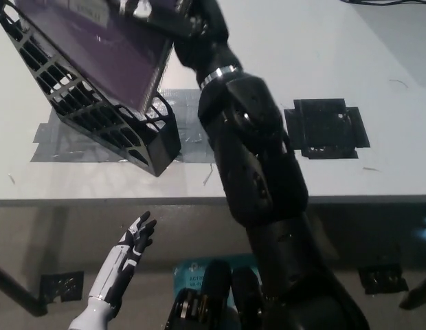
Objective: A shelf with a book inside it is placed on the center of the desk infront of the robot. The robot uses its right hand to grab the book, take it out and hand it to a person.
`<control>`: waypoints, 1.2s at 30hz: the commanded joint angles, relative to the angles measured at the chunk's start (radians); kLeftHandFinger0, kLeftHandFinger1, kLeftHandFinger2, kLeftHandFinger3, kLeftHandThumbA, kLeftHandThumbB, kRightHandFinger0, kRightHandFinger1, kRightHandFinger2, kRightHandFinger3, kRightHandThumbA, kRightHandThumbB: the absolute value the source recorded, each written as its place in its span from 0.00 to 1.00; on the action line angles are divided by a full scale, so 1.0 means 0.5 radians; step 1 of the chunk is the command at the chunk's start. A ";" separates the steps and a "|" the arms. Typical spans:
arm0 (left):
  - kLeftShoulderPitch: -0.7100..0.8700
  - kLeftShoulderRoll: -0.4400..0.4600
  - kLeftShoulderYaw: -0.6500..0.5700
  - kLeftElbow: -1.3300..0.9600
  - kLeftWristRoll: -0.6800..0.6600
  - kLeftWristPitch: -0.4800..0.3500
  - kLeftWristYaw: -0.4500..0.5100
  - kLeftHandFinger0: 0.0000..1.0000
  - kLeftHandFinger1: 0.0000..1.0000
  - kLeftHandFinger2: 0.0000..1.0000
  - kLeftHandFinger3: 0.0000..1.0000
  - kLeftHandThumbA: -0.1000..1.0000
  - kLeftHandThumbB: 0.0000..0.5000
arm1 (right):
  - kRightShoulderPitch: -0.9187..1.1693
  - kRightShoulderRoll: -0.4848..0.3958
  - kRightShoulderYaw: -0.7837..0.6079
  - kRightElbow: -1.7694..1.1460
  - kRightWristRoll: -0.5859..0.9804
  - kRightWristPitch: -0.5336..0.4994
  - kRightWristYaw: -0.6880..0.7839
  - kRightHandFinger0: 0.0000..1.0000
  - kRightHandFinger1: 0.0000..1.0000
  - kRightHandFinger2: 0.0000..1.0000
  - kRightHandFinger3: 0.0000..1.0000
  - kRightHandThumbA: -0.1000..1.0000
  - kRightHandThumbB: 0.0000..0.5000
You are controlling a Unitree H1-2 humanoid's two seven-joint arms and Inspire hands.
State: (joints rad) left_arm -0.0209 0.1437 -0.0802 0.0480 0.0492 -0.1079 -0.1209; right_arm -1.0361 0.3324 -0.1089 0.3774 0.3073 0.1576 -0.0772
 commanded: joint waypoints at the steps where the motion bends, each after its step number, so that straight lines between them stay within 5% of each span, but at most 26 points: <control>1: -0.008 0.017 -0.012 -0.015 0.025 -0.100 -0.011 1.00 1.00 1.00 1.00 0.97 0.40 | -0.215 0.095 -0.074 -0.380 0.494 0.029 -0.160 0.00 0.00 0.00 0.00 1.00 0.17; 7: 0.000 0.019 -0.003 -0.013 -0.022 -0.098 -0.030 1.00 1.00 1.00 1.00 0.95 0.42 | -0.230 0.095 -0.368 -0.530 0.733 0.112 -0.263 0.00 0.00 0.00 0.00 1.00 0.17; 16: 0.033 0.014 0.002 -0.025 0.005 -0.093 -0.001 1.00 1.00 1.00 1.00 0.97 0.46 | -0.108 -0.013 -0.775 -0.610 1.119 0.332 -0.500 0.00 0.00 0.00 0.00 1.00 0.05; 26: 0.063 0.016 0.001 -0.013 -0.001 -0.095 -0.007 1.00 1.00 1.00 1.00 0.98 0.44 | 0.313 -0.065 -0.946 -0.416 1.171 0.404 -0.398 0.00 0.00 0.00 0.00 1.00 0.02; 36: 0.070 0.020 0.008 -0.032 -0.013 -0.091 -0.014 1.00 1.00 1.00 1.00 0.95 0.42 | 0.539 -0.114 -0.926 0.191 1.014 0.241 -0.208 0.00 0.00 0.00 0.00 1.00 0.00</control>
State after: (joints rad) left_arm 0.0126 0.1435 -0.0812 0.0516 0.0482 -0.1141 -0.1209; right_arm -0.7527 0.2741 -0.5959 0.3828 0.7889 0.3337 -0.2765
